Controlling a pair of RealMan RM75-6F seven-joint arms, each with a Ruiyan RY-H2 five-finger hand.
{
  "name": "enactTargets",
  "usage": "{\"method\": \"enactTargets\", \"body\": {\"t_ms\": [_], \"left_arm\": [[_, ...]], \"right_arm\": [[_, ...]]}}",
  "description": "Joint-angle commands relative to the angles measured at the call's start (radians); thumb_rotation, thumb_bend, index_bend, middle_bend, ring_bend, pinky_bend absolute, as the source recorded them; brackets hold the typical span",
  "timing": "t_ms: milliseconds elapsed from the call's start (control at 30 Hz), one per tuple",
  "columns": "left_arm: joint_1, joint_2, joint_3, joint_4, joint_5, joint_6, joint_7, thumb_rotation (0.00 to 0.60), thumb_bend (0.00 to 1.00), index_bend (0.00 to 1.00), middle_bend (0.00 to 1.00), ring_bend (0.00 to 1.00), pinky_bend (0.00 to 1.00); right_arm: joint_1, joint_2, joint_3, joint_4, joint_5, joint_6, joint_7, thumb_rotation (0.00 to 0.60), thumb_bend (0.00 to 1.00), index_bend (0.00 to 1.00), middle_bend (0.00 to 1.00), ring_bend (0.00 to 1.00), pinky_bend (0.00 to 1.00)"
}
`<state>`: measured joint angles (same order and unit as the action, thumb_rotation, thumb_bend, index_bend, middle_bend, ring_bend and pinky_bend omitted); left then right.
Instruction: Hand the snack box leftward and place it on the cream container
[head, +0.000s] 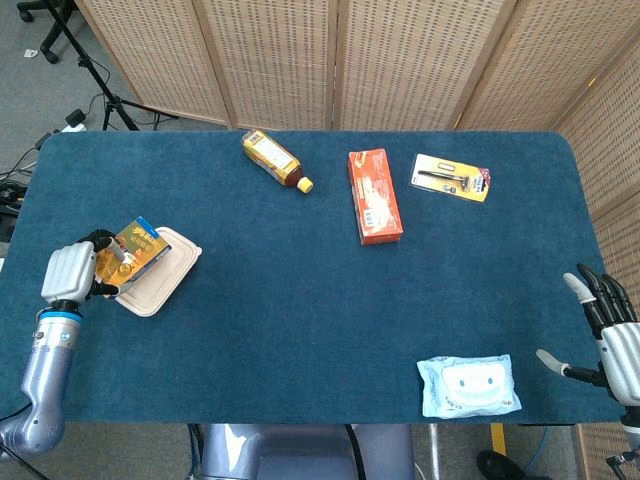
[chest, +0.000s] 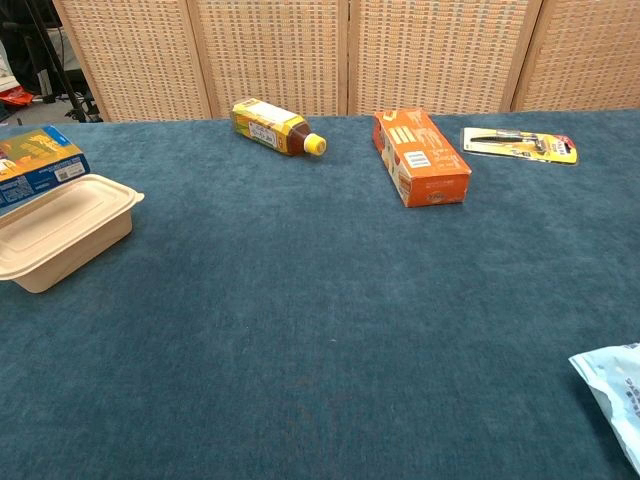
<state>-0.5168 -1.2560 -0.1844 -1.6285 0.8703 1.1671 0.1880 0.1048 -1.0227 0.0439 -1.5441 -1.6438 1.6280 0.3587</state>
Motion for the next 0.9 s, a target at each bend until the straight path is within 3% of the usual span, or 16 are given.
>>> {"method": "enactTargets", "body": {"t_ms": [33,133,167,267,300,400,467,700,900], "left_arm": [[-0.024,-0.062,-0.013,0.044,-0.074,-0.045,0.048,0.600,0.27,0.57,0.57,0.47,0.52],[-0.028,-0.082,-0.019,0.053,-0.105,-0.045,0.068,0.600,0.27,0.56,0.57,0.47,0.52],[-0.028,-0.088,-0.023,0.054,-0.115,-0.042,0.071,0.600,0.25,0.50,0.49,0.42,0.52],[-0.029,-0.073,-0.022,0.040,-0.099,-0.111,0.026,0.600,0.08,0.09,0.07,0.08,0.33],[-0.026,-0.070,-0.021,0.042,-0.082,-0.120,0.007,0.600,0.05,0.02,0.01,0.02,0.26],[-0.015,-0.064,-0.017,0.045,-0.030,-0.124,-0.034,0.600,0.00,0.00,0.00,0.00,0.06],[-0.003,-0.061,-0.017,0.045,0.008,-0.114,-0.068,0.600,0.00,0.00,0.00,0.00,0.01],[0.061,-0.009,-0.020,-0.009,0.102,-0.044,-0.172,0.600,0.00,0.00,0.00,0.00,0.00],[0.157,0.098,-0.022,-0.103,0.189,0.088,-0.251,0.600,0.00,0.00,0.00,0.00,0.00]], "right_arm": [[0.000,0.004,0.002,0.002,0.006,-0.005,0.014,0.600,0.00,0.00,0.00,0.00,0.00],[0.001,0.008,0.001,0.002,0.011,-0.016,0.024,0.600,0.00,0.00,0.00,0.00,0.00],[0.002,0.010,0.001,0.001,0.012,-0.020,0.026,0.600,0.00,0.00,0.00,0.00,0.00],[0.002,0.013,-0.001,-0.003,0.007,-0.023,0.024,0.600,0.00,0.00,0.00,0.00,0.00],[0.001,0.014,-0.001,-0.004,0.006,-0.023,0.024,0.600,0.00,0.00,0.00,0.00,0.00],[0.000,0.015,-0.001,-0.006,0.006,-0.023,0.022,0.600,0.00,0.00,0.00,0.00,0.00],[0.000,0.016,-0.002,-0.008,0.006,-0.025,0.023,0.600,0.00,0.00,0.00,0.00,0.00],[0.000,0.019,-0.001,-0.010,0.007,-0.030,0.025,0.600,0.00,0.00,0.00,0.00,0.00],[-0.002,0.020,-0.003,-0.015,0.000,-0.027,0.021,0.600,0.00,0.00,0.00,0.00,0.00]]}}
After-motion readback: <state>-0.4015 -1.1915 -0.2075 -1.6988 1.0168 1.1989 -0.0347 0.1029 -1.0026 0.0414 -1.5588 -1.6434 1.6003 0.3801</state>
